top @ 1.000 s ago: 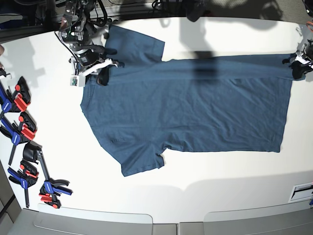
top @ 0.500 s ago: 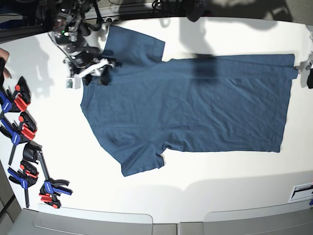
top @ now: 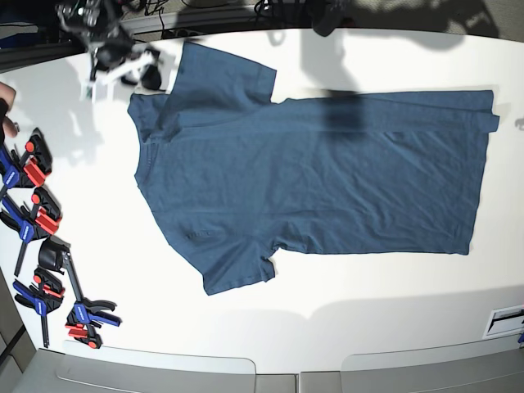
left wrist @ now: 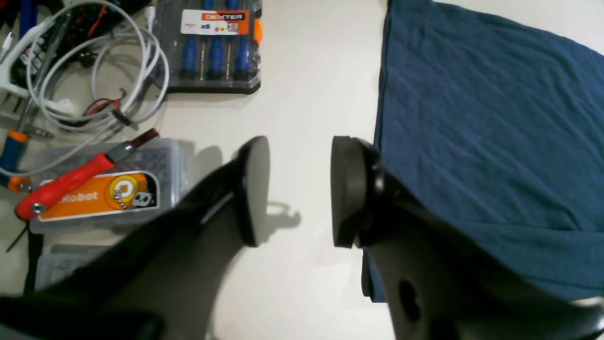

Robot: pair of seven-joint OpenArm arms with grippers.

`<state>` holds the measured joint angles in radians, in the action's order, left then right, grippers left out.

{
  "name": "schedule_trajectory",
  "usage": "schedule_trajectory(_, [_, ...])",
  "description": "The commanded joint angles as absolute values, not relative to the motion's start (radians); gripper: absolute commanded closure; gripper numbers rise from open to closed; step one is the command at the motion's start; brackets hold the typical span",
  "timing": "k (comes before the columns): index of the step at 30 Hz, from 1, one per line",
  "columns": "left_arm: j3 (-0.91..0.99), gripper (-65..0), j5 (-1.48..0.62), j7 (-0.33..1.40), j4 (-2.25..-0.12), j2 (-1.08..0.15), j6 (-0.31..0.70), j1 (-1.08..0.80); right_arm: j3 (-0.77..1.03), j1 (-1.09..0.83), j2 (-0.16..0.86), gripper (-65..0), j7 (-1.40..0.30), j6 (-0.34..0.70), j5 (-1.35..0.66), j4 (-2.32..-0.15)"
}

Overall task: Fold the T-shirt properly
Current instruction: 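Release the right gripper and lift it off the shirt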

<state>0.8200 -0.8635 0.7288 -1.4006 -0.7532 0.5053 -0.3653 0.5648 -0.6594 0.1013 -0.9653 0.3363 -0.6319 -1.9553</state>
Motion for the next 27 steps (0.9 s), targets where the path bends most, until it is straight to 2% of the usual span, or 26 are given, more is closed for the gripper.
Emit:
schedule_trajectory(1, [0.832, -20.1, -0.883, 0.702, -1.415, -0.785, 0.508, -0.363, 0.568, -0.686, 0.107, -29.9, -0.947, 0.342, -0.662, -1.974])
schedule_trajectory(13, [0.832, -20.1, -0.883, 0.701, -1.415, -0.784, 0.508, -0.363, 0.548, -0.745, 0.108, -29.9, -0.931, 0.357, -0.763, -1.863])
schedule_trajectory(27, [0.832, -20.1, -0.882, 0.702, -1.415, -0.784, 0.508, -0.363, 0.313, -0.746, 0.108, -29.9, -0.923, 0.356, -0.707, -1.839])
